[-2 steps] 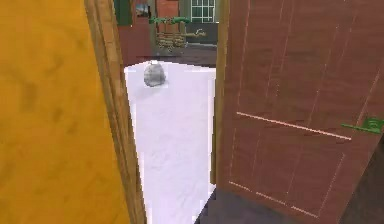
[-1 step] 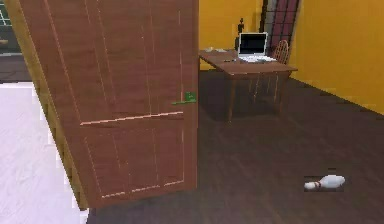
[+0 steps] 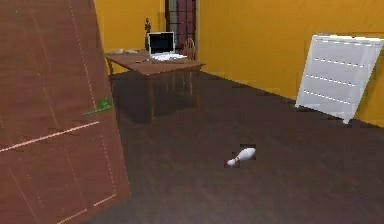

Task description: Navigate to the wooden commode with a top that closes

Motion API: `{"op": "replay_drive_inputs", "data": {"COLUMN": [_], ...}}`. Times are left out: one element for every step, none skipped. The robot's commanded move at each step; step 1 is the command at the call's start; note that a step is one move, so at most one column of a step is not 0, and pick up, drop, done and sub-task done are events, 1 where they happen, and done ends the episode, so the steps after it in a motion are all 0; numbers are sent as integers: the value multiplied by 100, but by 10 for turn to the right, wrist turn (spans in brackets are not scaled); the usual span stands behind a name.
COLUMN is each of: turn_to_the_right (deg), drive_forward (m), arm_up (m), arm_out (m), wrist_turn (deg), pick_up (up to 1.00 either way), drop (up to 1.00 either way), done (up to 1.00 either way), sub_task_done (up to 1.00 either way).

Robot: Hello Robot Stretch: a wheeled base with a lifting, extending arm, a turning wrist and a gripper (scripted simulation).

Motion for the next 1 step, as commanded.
{"op": "replay_drive_inputs", "data": {"turn_to_the_right": [0], "drive_forward": [100], "arm_up": [0], "arm_out": [0], "wrist_turn": [0], "pick_up": [0], "drop": [0], "done": [0], "sub_task_done": [0]}}
